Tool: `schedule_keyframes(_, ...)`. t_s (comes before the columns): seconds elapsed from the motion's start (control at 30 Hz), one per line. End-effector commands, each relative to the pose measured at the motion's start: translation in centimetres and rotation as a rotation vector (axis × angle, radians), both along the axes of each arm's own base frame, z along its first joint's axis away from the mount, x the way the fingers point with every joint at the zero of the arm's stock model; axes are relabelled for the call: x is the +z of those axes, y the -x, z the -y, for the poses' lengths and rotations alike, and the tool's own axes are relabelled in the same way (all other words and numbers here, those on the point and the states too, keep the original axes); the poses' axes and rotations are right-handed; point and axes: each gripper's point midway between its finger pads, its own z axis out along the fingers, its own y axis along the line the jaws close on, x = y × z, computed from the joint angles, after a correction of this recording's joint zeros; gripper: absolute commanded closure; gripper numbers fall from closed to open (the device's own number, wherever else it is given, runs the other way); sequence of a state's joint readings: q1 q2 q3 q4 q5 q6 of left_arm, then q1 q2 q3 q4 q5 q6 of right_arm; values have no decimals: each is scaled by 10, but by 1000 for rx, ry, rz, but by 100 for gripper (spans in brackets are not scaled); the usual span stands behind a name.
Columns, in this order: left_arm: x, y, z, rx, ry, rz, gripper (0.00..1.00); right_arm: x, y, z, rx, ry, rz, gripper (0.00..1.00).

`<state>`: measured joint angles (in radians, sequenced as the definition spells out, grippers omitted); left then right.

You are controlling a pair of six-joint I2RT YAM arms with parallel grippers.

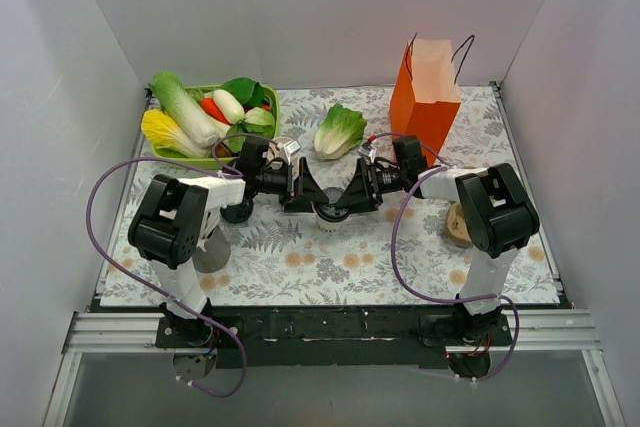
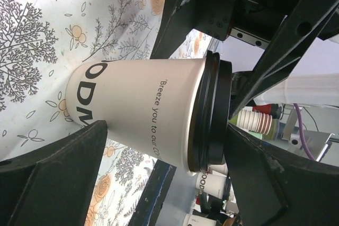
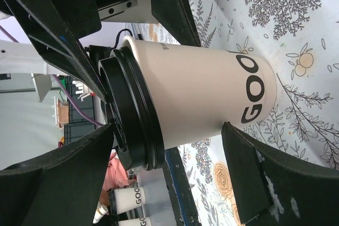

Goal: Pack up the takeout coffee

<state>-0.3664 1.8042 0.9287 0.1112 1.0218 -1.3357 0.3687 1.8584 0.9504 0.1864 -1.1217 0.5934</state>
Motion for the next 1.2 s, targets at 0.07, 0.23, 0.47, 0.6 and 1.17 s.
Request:
schedule_keyframes(0.07, 10, -3, -5, 13, -35, 74, 12, 9, 7, -1, 30, -21, 42, 10)
schedule_keyframes(0.23, 8, 2, -2, -1, -25, 75, 13, 11, 11, 1, 28, -19, 56, 11)
schedule_keyframes(0.47, 19, 18, 16, -75, 49, 73, 13, 14, 7, 1, 21, -1, 97, 13)
schedule_keyframes(0.6, 20, 26, 26, -112, 69, 76, 13, 14, 7, 2, 19, 14, 115, 16)
schedule_keyframes(1.17, 31, 24, 37, -155, 75, 103, 9, 25, 0, 9, 18, 41, 135, 21)
